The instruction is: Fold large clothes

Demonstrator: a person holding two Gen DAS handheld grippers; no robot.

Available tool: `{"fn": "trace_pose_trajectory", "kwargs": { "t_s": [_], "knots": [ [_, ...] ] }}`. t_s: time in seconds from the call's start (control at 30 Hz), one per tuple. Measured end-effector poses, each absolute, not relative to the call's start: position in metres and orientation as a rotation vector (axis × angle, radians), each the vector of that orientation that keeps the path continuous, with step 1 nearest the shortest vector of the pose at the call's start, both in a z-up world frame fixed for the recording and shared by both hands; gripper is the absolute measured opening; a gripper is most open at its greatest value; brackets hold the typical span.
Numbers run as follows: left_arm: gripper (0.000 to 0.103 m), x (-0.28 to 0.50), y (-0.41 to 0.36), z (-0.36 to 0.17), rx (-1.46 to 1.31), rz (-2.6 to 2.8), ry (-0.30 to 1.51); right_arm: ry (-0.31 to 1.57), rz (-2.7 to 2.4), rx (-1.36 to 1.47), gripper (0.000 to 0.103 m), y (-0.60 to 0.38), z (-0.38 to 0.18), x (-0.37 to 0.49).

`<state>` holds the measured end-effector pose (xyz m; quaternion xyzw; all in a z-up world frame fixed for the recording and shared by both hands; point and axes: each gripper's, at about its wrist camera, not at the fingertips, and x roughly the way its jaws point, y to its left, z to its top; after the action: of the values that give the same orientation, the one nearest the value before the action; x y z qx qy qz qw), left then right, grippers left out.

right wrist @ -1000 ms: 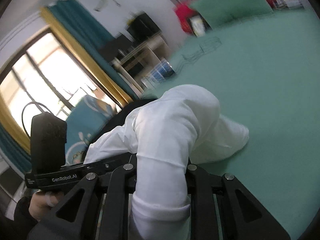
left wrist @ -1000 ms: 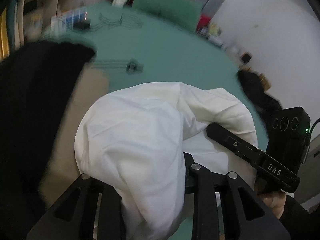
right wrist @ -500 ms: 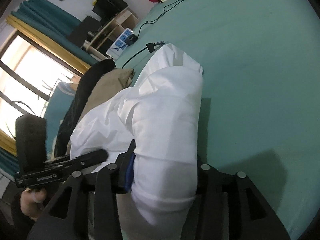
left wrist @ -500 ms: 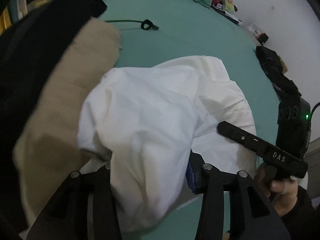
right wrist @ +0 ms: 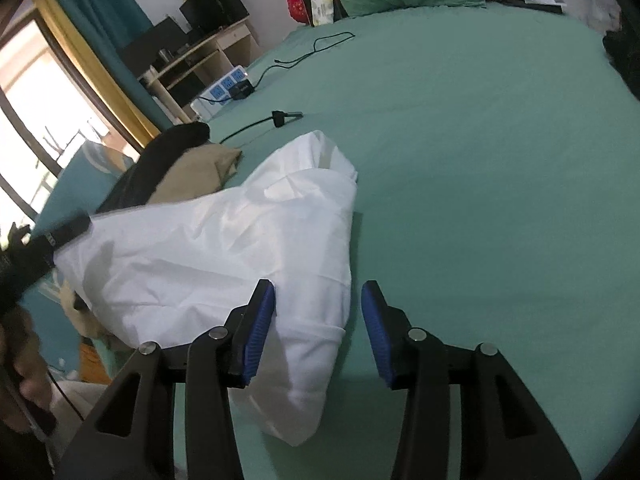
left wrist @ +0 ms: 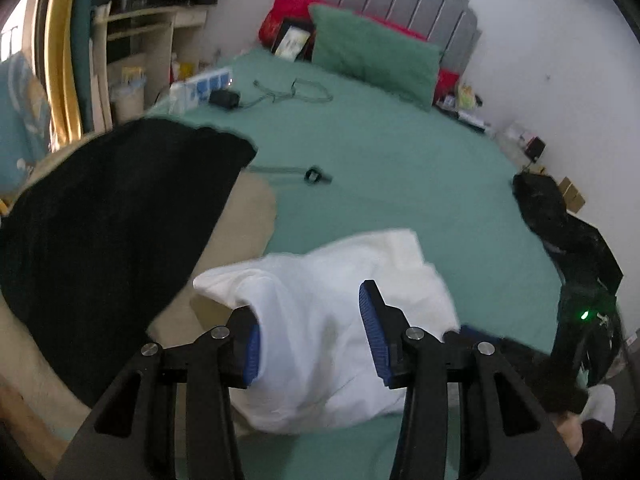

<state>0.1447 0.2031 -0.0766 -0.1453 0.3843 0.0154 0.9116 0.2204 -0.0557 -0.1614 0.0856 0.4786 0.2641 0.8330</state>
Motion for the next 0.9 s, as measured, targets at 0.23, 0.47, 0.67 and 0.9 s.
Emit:
{"fn": "trace_pose_trajectory", "kwargs": {
  "t_s": [0.23, 0.47, 0.67, 0.9],
  "knots": [
    [0.046, 0.182, 0.183, -0.126, -0.275, -0.041, 0.941, 1.023, 0.533, 0.14, 0.053, -0.05, -0.168, 0.224],
    [0.046, 0.162, 0.233, -0.151, -0.348, 0.132, 1.011, 1.032, 0.54, 0.163, 0.059, -0.052, -0.174, 0.224],
    [0.046, 0.138, 0.235, -0.119, -0.337, 0.166, 0.939, 1.035, 0.539, 0.171, 0.059, -0.053, -0.172, 0.222],
    [0.046, 0.132, 0.209, -0.076, -0.286, 0.089, 0.804, 1.019, 0.522, 0.146, 0.059, -0.057, -0.16, 0.215]
  ]
}}
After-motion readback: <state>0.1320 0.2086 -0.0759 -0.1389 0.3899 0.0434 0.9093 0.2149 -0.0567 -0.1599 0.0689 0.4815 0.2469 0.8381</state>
